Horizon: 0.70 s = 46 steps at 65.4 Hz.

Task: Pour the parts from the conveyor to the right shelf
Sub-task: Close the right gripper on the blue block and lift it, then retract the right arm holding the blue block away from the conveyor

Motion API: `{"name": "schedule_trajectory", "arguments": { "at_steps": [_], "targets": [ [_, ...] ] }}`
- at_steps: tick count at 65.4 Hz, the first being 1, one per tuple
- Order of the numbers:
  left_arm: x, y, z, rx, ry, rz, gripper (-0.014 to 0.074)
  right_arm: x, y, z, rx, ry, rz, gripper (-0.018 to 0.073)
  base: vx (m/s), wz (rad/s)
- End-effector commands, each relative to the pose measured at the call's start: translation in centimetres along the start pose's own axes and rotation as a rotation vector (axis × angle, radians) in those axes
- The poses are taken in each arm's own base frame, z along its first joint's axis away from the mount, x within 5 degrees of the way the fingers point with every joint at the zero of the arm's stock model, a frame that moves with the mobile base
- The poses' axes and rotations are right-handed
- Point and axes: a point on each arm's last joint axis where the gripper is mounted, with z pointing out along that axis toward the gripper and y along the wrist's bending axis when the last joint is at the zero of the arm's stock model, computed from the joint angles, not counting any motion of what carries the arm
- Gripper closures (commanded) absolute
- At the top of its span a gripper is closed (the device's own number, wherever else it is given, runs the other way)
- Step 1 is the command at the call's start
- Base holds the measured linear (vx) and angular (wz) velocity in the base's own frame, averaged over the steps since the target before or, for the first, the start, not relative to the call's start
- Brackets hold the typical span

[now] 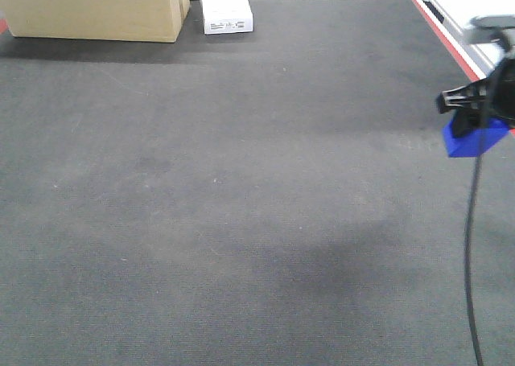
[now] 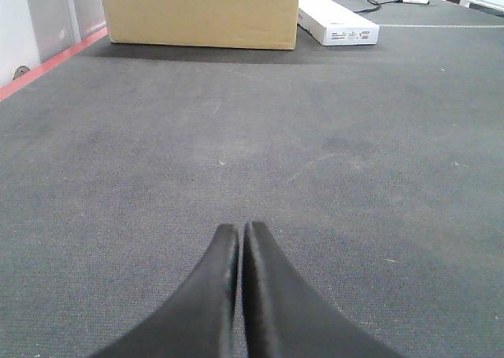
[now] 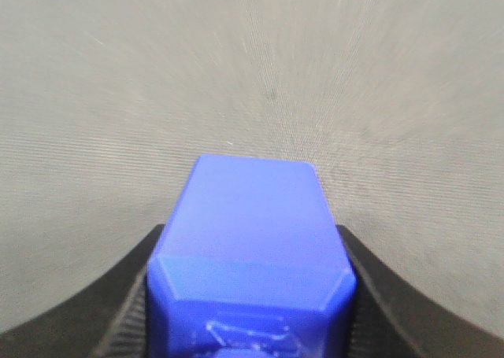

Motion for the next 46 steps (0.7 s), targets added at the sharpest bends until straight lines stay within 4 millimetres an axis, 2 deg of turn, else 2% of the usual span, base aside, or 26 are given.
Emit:
{"name": "schedule_trajectory", "arguments": {
  "at_steps": [1,21,32,46],
  "targets": [
    [-1.3,-0.1,-0.3,0.013,-0.105,-0.016,0.0603,1.5,0.7,-4.9,0.02,-0.207,-0.009,0.0564,0.0,0.0],
    [-1.3,-0.1,-0.3,0.013,-0.105,-0.016,0.0603,11.1,2.9,-9.7,0.04,-0.561,-0.002,0.0564,0.0,0.0],
    [-1.3,-0.1,-0.3,0.013,-0.105,-0.016,0.0603,16.9,3.8,-10.3,0.069,-0.662,0.0,0.0564,0.0,0.0],
    [-1.3,-0.1,-0.3,0.013,-0.105,-0.016,0.0603,22.7,4.6,-10.0,0.118,-0.812,-0.027,0.0564,0.0,0.0]
  ]
}}
